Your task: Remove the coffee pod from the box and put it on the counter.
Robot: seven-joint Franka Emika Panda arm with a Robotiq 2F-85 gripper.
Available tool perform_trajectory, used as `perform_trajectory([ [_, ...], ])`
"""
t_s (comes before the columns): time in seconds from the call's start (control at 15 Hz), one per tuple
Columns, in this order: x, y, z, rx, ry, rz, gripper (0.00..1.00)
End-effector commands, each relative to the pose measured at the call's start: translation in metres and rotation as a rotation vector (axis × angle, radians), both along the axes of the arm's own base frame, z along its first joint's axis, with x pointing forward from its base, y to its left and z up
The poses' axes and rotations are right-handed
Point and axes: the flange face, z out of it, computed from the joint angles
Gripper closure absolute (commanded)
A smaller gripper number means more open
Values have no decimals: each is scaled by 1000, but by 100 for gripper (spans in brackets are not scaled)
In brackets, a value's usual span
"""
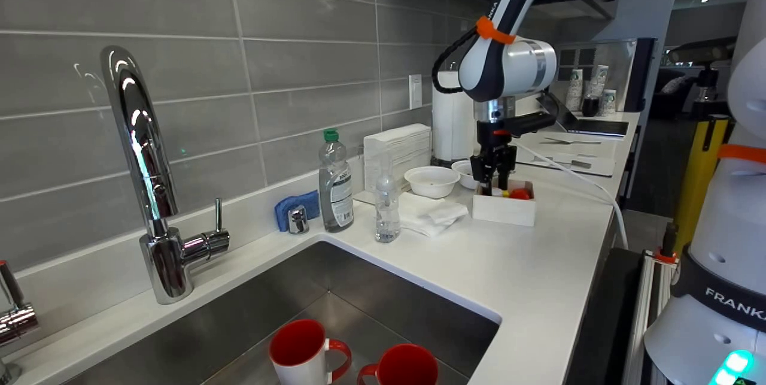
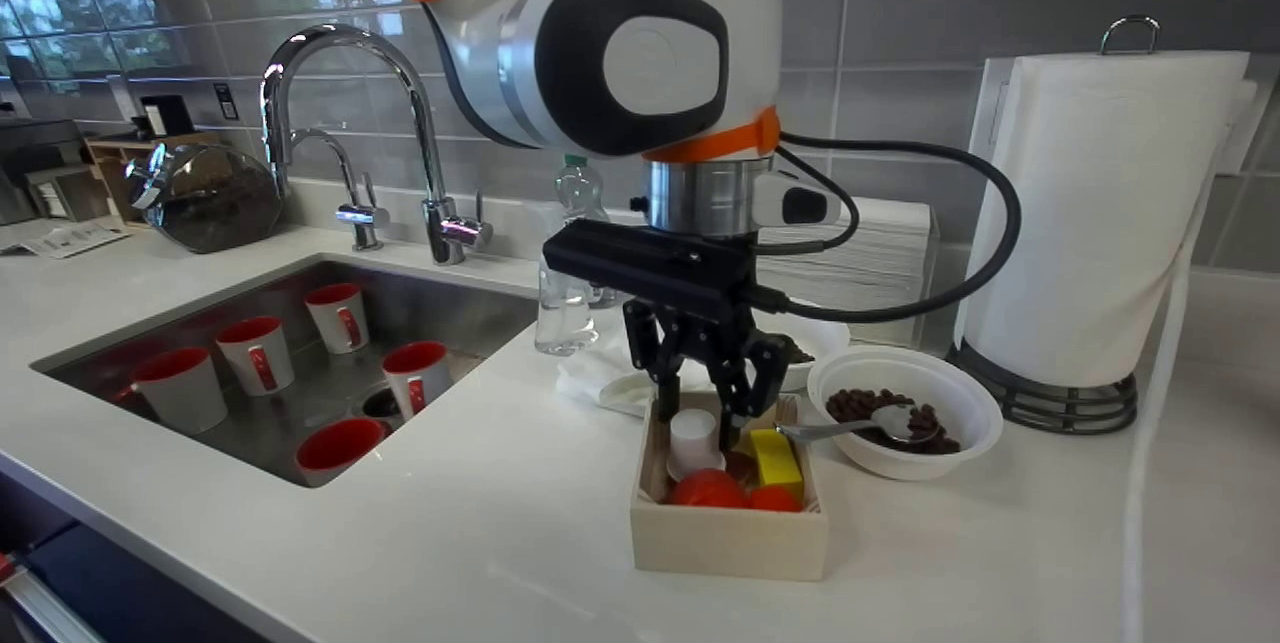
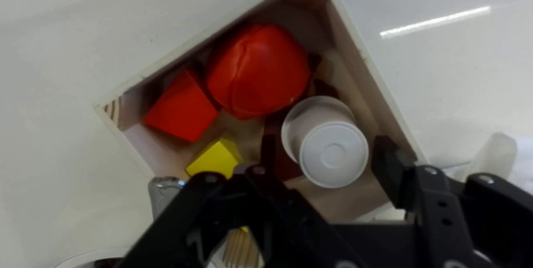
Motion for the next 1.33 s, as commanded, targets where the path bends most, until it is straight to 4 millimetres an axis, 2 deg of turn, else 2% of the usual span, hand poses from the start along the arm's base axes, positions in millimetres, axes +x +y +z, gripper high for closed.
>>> perform_trajectory([
  [0.0, 6, -4, -5, -2, -17, -7, 76],
  [0.13, 8, -5, -5, -2, -19, -10, 91],
  [0.33, 11, -9, 0, 3, -24, -20, 92],
  [0.8, 23, -18, 45, 7, -72, -51, 92],
  [1.27, -10, 8, 87, 60, -42, -14, 92],
])
